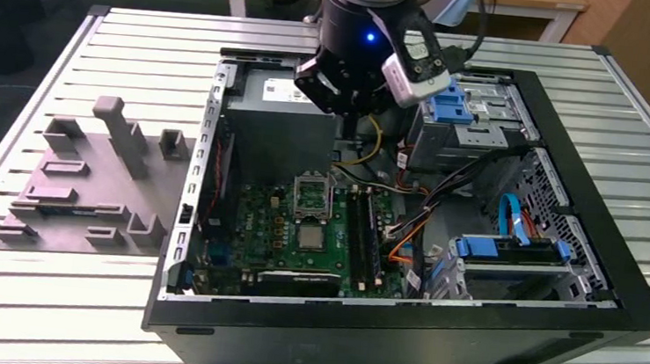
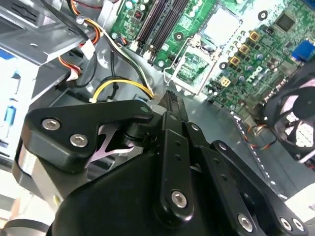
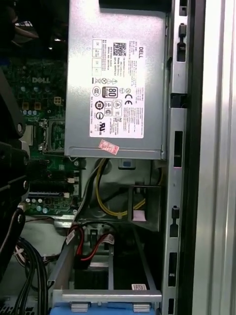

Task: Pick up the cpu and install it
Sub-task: 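Close the cpu cover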

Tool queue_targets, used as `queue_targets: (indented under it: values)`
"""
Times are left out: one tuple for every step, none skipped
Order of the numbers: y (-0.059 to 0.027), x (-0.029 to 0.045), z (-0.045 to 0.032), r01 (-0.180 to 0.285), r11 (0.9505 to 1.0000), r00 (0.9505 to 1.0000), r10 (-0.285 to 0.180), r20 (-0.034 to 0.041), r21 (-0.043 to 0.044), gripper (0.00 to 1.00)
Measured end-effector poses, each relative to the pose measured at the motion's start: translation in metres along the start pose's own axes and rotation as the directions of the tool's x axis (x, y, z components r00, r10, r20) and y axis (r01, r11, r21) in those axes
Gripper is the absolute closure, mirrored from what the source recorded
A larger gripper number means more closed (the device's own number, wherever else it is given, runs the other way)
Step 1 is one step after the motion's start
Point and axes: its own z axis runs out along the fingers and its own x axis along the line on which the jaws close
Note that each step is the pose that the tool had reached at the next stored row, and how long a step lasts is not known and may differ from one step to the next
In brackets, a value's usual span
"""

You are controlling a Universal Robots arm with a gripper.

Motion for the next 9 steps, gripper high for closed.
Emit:
queue_targets:
  values:
    - [-0.0001,0.0001,0.0017,0.009,1.0,1.0,-0.009,-0.0005,0.0007,0.89]
    - [-0.0001,0.0001,0.0038,0.022,0.9998,0.9998,-0.022,-0.0009,0.0013,0.89]
    - [-0.0002,0.0002,0.0055,0.035,0.9994,0.9994,-0.035,-0.0015,0.0018,0.89]
    - [-0.0003,0.0002,0.0072,0.049,0.9988,0.9988,-0.049,-0.002,0.0019,0.89]
    - [-0.0003,0.0002,0.0089,0.064,0.998,0.998,-0.064,-0.0024,0.0019,0.89]
    - [-0.0004,0.0003,0.0107,0.077,0.997,0.997,-0.077,-0.003,0.002,0.89]
    - [-0.0005,0.0003,0.0125,0.089,0.996,0.996,-0.089,-0.0035,0.0021,0.89]
    - [-0.0007,0.0003,0.0143,0.096,0.9954,0.9954,-0.096,-0.0037,0.0021,0.89]
    - [-0.0017,0.0004,0.016,0.098,0.9952,0.9951,-0.098,-0.0038,0.0022,0.89]
